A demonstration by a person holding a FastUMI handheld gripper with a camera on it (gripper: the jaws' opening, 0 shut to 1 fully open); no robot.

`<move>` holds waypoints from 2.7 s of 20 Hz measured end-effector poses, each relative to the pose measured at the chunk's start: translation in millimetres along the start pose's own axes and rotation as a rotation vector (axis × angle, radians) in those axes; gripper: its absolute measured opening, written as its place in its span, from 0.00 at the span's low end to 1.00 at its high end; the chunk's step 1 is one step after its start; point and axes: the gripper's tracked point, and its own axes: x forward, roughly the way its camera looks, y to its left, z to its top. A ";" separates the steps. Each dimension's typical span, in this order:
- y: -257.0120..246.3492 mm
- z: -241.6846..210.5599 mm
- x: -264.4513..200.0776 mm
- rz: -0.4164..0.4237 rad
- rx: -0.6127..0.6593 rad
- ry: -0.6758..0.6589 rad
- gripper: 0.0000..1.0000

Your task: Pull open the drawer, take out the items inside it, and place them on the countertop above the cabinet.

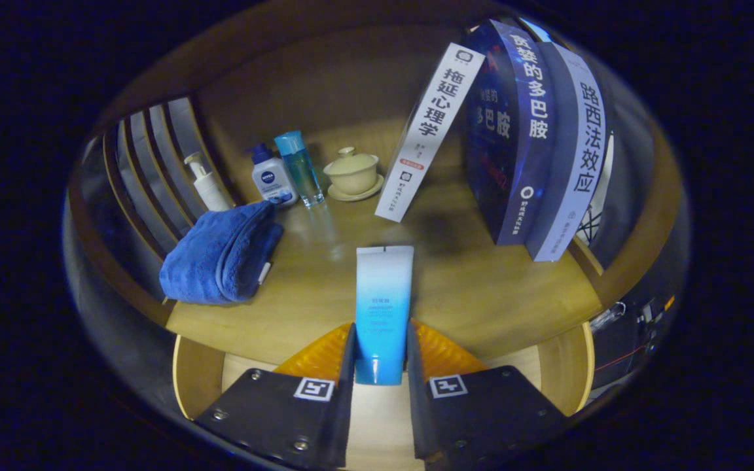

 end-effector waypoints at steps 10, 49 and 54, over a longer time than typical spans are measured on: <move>10.1 8.7 -16.4 0.001 -0.031 -0.091 0.64; -3.8 -220.4 -259.0 -0.037 -0.132 -0.670 0.98; 2.0 -254.1 -231.6 -0.024 -0.141 -0.570 0.98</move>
